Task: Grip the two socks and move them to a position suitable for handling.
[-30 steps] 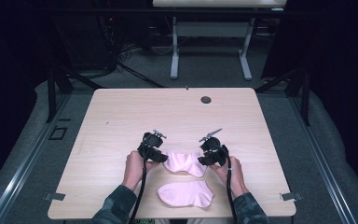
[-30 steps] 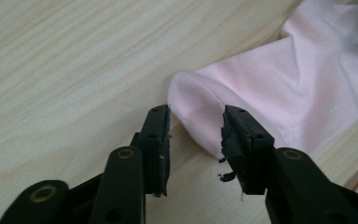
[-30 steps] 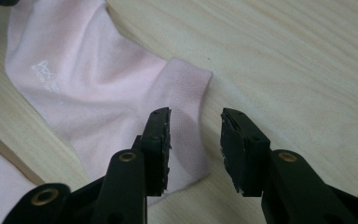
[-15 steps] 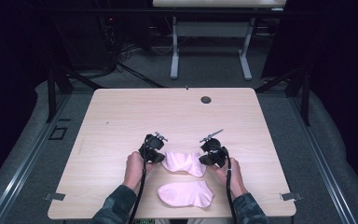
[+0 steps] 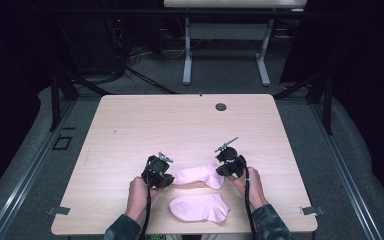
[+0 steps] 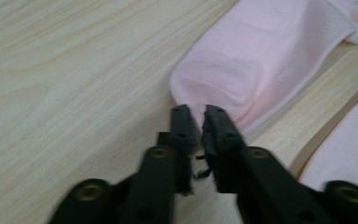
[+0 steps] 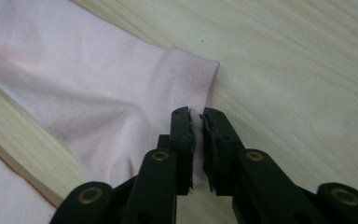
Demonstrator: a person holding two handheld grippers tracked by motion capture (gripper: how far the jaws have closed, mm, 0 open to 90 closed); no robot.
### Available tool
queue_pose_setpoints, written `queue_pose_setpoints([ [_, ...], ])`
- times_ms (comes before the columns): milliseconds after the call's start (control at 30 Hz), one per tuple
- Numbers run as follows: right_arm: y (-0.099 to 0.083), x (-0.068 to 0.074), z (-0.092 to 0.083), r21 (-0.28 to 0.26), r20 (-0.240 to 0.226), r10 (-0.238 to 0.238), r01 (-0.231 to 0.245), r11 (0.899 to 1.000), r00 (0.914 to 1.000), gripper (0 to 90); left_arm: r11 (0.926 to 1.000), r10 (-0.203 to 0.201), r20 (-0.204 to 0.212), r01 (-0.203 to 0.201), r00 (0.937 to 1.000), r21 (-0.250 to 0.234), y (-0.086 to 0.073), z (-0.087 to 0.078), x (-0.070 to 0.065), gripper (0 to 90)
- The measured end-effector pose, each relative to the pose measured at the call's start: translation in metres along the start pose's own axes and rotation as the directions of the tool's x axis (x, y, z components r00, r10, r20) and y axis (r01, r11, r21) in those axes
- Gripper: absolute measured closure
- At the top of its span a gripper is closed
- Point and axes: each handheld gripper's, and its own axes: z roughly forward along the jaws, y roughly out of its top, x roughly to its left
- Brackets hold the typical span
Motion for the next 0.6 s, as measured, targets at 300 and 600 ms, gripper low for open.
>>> queue_pose_setpoints([
  [300, 0.006, -0.004, -0.015, -0.020, -0.042, -0.040, 0.039, 0.999, 0.9983, 66.0, 0.9984, -0.054, 0.012, 0.054, 0.9985, -0.016, 0.007, -0.011, 0.015, 57.1],
  [600, 0.011, 0.003, 0.004, 0.068, -0.019, -0.059, 0.060, 0.996, 0.9981, 71.1, 0.9974, 0.007, 0.012, -0.008, 0.9999, 0.072, 0.016, 0.006, 0.004, 66.0],
])
